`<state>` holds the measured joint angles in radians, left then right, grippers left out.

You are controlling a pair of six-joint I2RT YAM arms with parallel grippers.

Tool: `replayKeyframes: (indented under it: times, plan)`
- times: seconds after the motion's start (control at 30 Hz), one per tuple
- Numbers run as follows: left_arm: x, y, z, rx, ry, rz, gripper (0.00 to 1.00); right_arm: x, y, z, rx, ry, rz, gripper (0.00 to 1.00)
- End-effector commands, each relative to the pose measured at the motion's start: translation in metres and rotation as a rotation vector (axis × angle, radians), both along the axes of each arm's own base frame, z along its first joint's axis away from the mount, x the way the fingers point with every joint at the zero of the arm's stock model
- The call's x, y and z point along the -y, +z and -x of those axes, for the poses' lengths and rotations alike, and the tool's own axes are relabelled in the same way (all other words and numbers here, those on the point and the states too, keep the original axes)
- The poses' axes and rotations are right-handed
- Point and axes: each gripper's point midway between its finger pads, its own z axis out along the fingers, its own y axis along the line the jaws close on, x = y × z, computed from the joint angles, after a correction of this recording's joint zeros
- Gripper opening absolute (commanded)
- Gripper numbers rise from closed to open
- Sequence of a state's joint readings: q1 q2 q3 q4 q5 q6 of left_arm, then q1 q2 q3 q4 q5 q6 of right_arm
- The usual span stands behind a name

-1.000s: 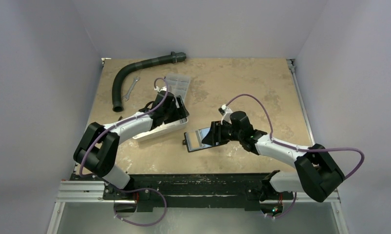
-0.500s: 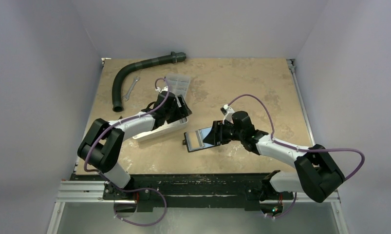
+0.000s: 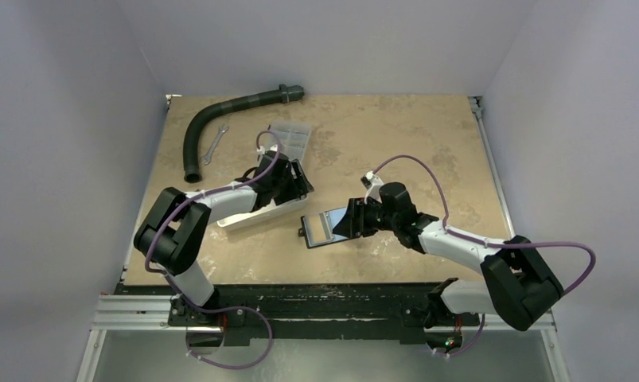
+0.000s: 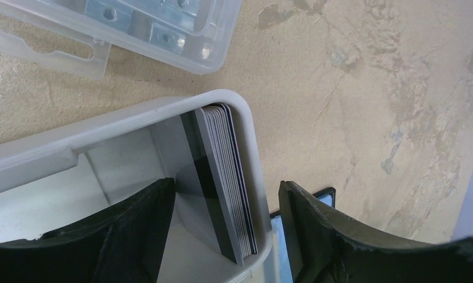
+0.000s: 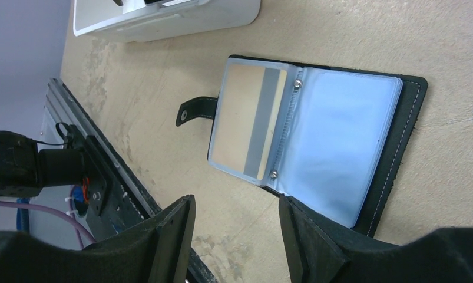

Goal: Put the credit cards into the card holder
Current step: Pick up the credit card from the storage box.

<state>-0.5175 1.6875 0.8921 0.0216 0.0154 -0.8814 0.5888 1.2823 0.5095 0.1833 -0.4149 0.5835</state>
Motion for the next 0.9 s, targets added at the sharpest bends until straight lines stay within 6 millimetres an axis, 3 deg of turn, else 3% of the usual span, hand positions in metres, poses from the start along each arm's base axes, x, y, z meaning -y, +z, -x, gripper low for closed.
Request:
replayKeyframes:
  times: [0.0,0.3,0.53,0.87]
  plan:
    - [0.014,0.046,-0.014,0.116,-0.002,0.111,0.67,-0.003,0.008,-0.001,0.032,0.013,-0.029,0.61]
    - [0.015,0.06,-0.013,0.14,-0.004,0.128,0.6,-0.003,0.006,0.0,0.022,0.02,-0.032,0.61]
    - [0.012,0.059,-0.01,0.135,0.0,0.122,0.48,-0.004,0.006,0.001,0.02,0.023,-0.033,0.61]
    - [-0.004,0.073,-0.005,0.16,0.028,0.066,0.26,-0.004,0.003,0.001,0.014,0.024,-0.032,0.61]
